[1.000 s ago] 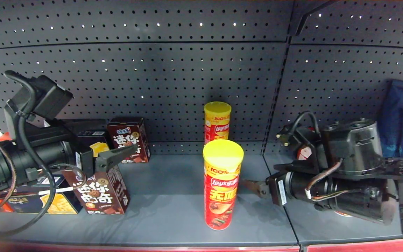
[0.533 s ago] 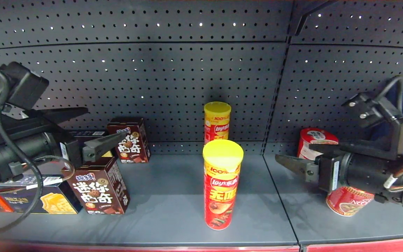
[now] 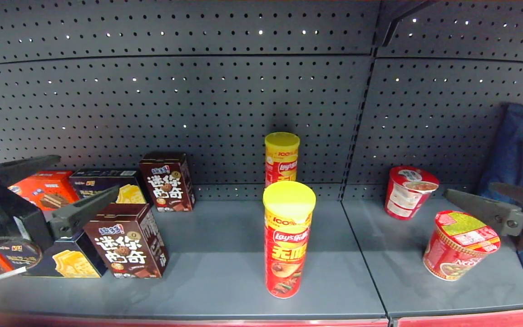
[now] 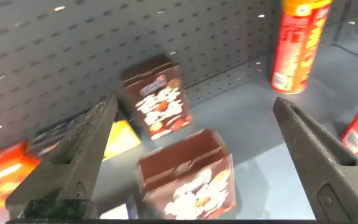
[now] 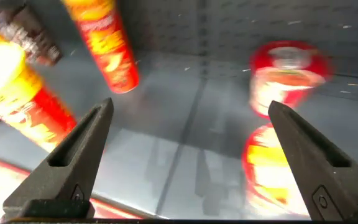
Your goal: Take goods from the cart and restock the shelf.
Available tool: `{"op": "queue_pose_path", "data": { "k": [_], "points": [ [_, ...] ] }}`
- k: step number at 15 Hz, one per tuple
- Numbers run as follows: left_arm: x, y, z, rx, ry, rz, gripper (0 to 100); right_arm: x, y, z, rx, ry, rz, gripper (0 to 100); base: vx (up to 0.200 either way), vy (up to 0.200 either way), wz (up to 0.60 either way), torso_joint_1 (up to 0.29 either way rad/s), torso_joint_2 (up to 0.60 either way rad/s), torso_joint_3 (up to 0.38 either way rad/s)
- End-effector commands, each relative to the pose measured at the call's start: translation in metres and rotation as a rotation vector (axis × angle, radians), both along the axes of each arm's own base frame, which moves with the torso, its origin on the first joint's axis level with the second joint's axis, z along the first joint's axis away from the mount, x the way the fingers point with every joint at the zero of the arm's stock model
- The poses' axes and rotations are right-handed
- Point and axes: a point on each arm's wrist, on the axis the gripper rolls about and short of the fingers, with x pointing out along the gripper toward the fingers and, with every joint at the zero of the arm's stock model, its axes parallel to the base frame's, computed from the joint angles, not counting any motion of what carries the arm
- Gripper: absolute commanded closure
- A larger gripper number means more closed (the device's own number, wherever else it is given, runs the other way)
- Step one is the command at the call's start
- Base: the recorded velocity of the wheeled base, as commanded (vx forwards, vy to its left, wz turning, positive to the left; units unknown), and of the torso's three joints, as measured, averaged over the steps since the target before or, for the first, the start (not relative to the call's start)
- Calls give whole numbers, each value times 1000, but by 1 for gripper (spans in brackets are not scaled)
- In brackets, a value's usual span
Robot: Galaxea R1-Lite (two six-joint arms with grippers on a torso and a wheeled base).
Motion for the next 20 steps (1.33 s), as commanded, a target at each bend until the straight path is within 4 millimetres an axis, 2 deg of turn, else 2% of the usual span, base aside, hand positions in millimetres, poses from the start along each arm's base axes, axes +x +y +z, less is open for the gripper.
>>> {"op": "queue_pose_path", "data": {
  "k": [1, 4, 6, 9, 12, 14, 16, 20],
  "points": [
    [-25, 7, 3, -34, -53, 45, 0, -20, -23, 7, 37, -79, -97, 0, 0, 0, 0, 0, 0, 0],
    [-47, 9, -3, -65, -80, 119, 0, -36, -37, 4, 50, -117, -167, 0, 0, 0, 0, 0, 0, 0],
    [-68, 10, -12, -73, -107, 144, 0, -52, -46, -10, 51, -127, -215, 0, 0, 0, 0, 0, 0, 0],
    [-85, 12, -24, -75, -125, 185, 0, -69, -54, -28, 44, -120, -273, 0, 0, 0, 0, 0, 0, 0],
    [-99, 12, -38, -73, -110, 200, 0, -95, -60, -42, 23, -62, -269, 0, 0, 0, 0, 0, 0, 0],
    [-117, 12, -48, -71, -84, 193, 0, -109, -63, -55, 21, -62, -269, 0, 0, 0, 0, 0, 0, 0],
    [-144, 13, -67, -67, -48, 189, 0, -124, -66, -73, 14, -90, -296, 0, 0, 0, 0, 0, 0, 0],
    [-179, 14, -92, -121, -40, 224, 0, -142, -68, -93, -52, -93, -360, 0, 0, 0, 0, 0, 0, 0]
  ]
}}
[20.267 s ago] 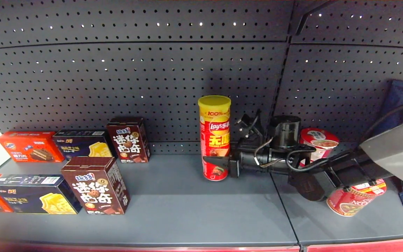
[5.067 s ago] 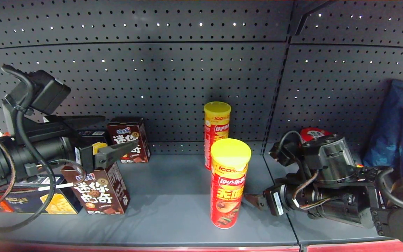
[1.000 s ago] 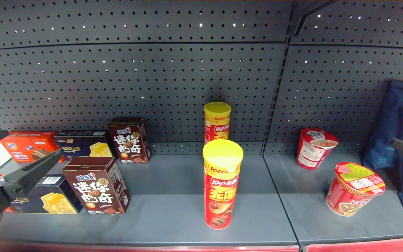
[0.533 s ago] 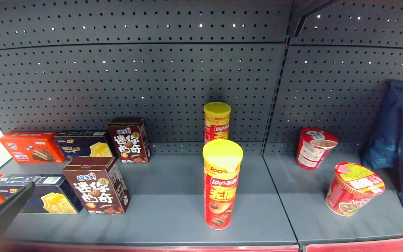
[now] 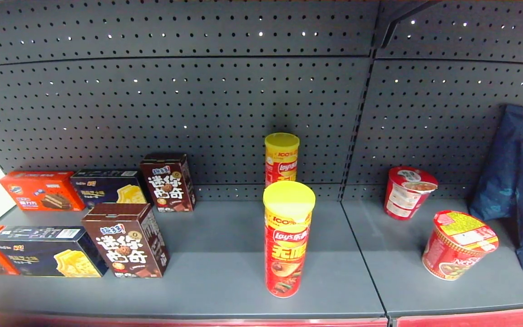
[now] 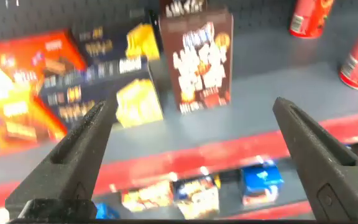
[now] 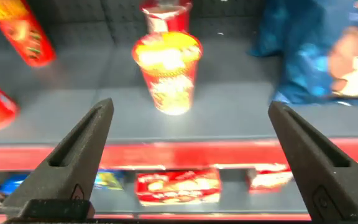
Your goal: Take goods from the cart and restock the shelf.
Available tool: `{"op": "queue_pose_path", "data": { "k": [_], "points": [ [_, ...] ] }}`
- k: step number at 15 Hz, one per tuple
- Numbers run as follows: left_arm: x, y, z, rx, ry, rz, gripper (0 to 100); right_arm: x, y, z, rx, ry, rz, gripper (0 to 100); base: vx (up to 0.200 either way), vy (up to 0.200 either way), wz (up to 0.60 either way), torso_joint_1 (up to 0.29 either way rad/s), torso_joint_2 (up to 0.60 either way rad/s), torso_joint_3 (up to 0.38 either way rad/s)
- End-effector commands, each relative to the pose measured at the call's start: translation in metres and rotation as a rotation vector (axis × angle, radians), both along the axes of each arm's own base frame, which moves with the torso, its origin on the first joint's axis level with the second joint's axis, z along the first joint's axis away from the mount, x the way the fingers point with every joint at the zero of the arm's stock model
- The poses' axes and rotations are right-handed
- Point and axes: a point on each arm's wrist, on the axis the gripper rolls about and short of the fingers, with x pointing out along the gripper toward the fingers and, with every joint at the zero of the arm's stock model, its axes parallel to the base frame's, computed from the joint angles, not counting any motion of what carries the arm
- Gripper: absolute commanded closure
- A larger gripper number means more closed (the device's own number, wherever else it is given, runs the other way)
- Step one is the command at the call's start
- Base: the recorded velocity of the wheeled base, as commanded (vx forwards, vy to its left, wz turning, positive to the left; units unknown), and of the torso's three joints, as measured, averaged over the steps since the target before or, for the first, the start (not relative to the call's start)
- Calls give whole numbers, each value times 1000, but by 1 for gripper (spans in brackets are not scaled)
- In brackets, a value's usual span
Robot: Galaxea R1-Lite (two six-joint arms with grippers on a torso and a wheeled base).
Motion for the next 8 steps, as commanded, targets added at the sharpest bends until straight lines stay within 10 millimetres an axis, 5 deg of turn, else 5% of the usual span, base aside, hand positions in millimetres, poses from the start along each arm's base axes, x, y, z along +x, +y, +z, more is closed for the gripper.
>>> {"op": "queue_pose_path", "data": {
  "k": [1, 4, 8],
  "points": [
    [-29, 0, -17, -19, -77, 35, 0, -15, -1, -12, -4, -67, -55, 0, 0, 0, 0, 0, 0, 0],
    [-37, 0, -40, -18, -77, 50, 0, -24, -1, -26, -1, -106, -97, 0, 0, 0, 0, 0, 0, 0],
    [-24, 2, -71, 0, -72, 115, 0, -29, 2, -57, -4, -125, -86, 0, 0, 0, 0, 0, 0, 0]
  ]
}}
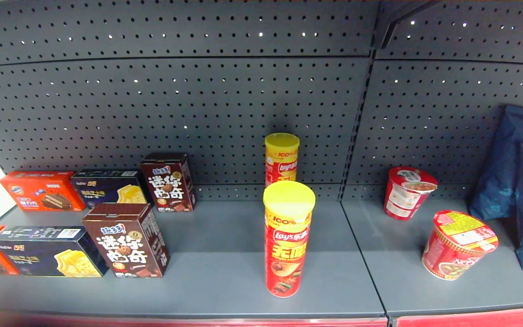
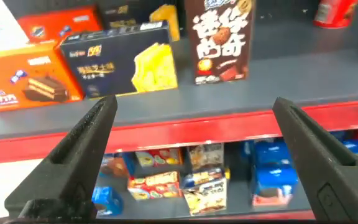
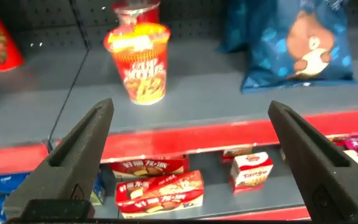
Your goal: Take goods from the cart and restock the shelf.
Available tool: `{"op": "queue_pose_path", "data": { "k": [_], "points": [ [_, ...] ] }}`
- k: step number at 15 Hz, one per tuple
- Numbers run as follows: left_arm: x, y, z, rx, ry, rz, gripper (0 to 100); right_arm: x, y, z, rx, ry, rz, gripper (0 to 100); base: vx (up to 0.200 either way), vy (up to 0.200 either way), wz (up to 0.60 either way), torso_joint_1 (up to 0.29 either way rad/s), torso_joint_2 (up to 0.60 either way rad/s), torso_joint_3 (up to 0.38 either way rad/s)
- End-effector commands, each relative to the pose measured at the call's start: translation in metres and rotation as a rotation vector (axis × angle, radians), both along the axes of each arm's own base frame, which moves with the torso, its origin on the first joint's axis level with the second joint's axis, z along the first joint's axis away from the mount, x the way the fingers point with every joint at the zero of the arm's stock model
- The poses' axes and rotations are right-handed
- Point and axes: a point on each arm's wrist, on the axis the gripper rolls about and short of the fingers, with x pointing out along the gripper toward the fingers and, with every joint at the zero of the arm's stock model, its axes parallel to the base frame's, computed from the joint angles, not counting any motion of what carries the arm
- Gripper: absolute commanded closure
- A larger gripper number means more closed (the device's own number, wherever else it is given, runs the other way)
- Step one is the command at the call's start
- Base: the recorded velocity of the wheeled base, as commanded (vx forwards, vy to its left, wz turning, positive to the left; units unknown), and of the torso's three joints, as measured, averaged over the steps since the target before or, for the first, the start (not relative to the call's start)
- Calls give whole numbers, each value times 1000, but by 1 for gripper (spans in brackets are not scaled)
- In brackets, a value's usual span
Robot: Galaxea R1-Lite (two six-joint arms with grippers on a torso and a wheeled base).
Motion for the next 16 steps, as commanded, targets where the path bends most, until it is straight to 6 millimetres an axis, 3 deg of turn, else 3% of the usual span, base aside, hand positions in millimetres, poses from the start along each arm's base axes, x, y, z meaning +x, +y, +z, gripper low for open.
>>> {"op": "queue_pose_path", "data": {
  "k": [1, 9, 16],
  "points": [
    [4, 0, -13, -8, -18, -2, 0, 4, 1, -34, -35, 24, 19, 0, 0, 0, 0, 0, 0, 0],
    [3, -4, -12, -83, -13, -198, 0, 5, 5, -32, -63, -18, 164, 0, 0, 0, 0, 0, 0, 0],
    [5, -3, -13, -123, -44, -132, 0, 5, 4, -32, -63, -22, 141, 0, 0, 0, 0, 0, 0, 0]
  ]
}}
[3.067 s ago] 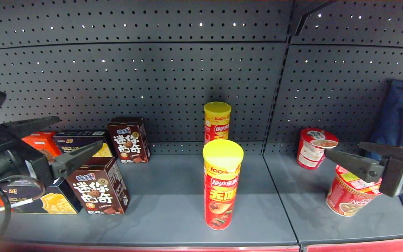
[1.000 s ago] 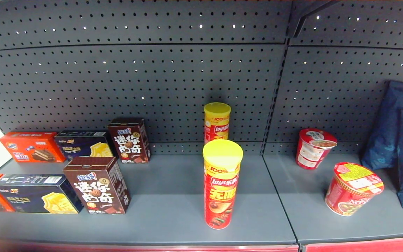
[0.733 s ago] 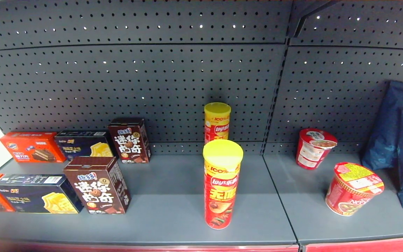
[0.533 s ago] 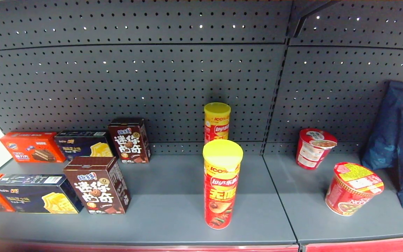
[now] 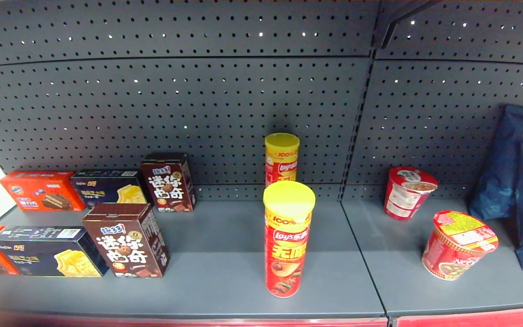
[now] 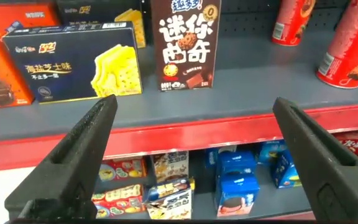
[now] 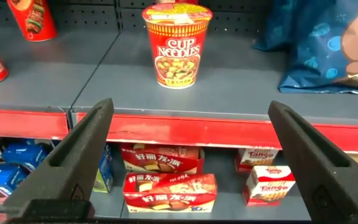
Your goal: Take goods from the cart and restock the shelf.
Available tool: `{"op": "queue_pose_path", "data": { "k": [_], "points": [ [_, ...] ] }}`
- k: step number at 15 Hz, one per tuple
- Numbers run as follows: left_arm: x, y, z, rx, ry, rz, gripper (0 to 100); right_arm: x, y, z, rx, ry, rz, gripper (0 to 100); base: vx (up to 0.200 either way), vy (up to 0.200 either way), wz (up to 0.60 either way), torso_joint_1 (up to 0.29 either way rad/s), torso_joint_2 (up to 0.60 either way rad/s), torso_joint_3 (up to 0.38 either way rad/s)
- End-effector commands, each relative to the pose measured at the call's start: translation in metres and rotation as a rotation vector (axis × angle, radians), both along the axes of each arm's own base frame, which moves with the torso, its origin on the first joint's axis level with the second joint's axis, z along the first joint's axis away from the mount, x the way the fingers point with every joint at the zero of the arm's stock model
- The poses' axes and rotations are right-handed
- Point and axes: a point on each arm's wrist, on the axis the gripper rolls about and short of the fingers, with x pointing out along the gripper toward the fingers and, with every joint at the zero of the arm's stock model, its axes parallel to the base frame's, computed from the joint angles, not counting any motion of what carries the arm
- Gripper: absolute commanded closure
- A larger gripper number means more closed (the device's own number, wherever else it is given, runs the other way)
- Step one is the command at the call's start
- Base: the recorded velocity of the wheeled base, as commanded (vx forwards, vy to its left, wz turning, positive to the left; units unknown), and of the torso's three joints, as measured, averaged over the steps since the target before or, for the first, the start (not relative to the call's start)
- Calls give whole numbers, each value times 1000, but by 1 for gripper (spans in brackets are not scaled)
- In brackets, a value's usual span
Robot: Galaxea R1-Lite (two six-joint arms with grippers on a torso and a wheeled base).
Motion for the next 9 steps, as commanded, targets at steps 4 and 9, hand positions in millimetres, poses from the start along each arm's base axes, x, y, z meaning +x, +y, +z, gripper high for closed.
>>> {"op": "queue_pose_path", "data": {
  "k": [4, 9],
  "points": [
    [0, 0, 0, -3, 0, 1, 0, 0, 0, 0, 12, 3, 2, 0, 0, 0, 150, 1, 1, 1],
    [0, 0, 0, -1, 1, -7, 0, 0, 0, 0, 16, 5, 5, 0, 0, 0, 0, 0, 0, 0]
  ]
}}
